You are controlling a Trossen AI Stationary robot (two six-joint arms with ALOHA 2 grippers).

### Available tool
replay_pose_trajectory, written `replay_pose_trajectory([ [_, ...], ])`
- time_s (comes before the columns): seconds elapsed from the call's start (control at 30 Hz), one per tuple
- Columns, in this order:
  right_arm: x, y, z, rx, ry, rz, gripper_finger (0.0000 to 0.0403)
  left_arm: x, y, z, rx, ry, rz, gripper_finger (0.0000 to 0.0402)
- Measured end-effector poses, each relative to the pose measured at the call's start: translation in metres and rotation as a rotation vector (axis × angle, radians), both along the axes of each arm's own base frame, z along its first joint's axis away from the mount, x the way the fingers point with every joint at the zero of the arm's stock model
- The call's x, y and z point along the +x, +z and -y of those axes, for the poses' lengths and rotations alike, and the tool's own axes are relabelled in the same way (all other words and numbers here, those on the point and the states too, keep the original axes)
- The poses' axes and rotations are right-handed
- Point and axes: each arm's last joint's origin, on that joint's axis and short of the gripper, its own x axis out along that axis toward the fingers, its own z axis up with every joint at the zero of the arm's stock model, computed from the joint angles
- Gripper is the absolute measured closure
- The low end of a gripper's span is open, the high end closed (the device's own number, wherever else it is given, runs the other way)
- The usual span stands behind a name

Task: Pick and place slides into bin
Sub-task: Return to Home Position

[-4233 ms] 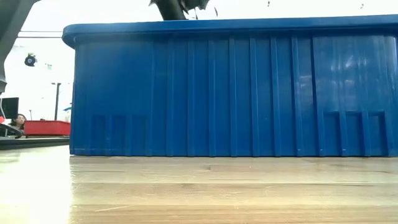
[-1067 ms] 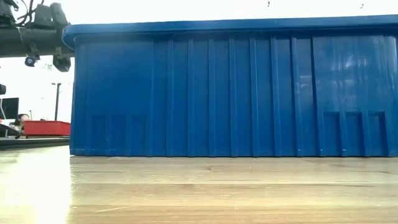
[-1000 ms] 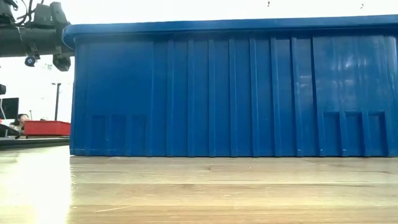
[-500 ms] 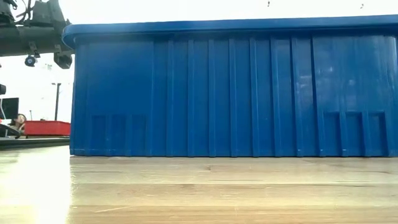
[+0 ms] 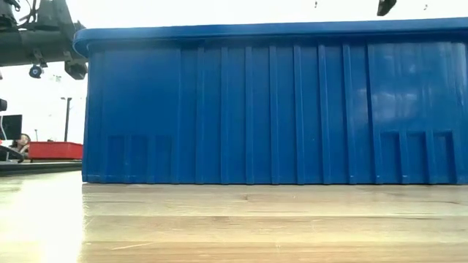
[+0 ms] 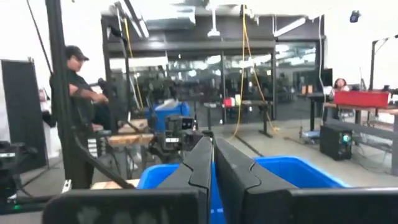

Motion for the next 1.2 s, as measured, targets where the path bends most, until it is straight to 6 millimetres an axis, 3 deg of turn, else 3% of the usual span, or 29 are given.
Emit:
replay_pose_trajectory([
  [0.33, -0.031, -0.066, -0.007, 0.005, 0.015, 0.117, 0.0394, -0.001, 0.004, 0.002, 0.021, -0.047, 0.035, 0.04],
  [0.67, -0.014, -0.11, -0.004, 0.101, 0.046, 0.023, 0.0394, 0.001, 0.002, 0.003, 0.018, -0.123, 0.025, 0.04],
  [0.87, -0.011, -0.122, -0.002, 0.131, 0.011, 0.086, 0.0394, 0.003, -0.005, 0.002, -0.002, -0.108, 0.003, 0.0401],
  [1.1, -0.009, -0.128, -0.002, 0.156, 0.026, 0.088, 0.0394, 0.005, -0.006, 0.006, -0.007, -0.274, -0.007, 0.0401],
  [1.2, -0.009, -0.128, -0.002, 0.085, 0.016, 0.045, 0.0394, 0.008, -0.012, 0.005, -0.035, -0.263, -0.055, 0.0401],
])
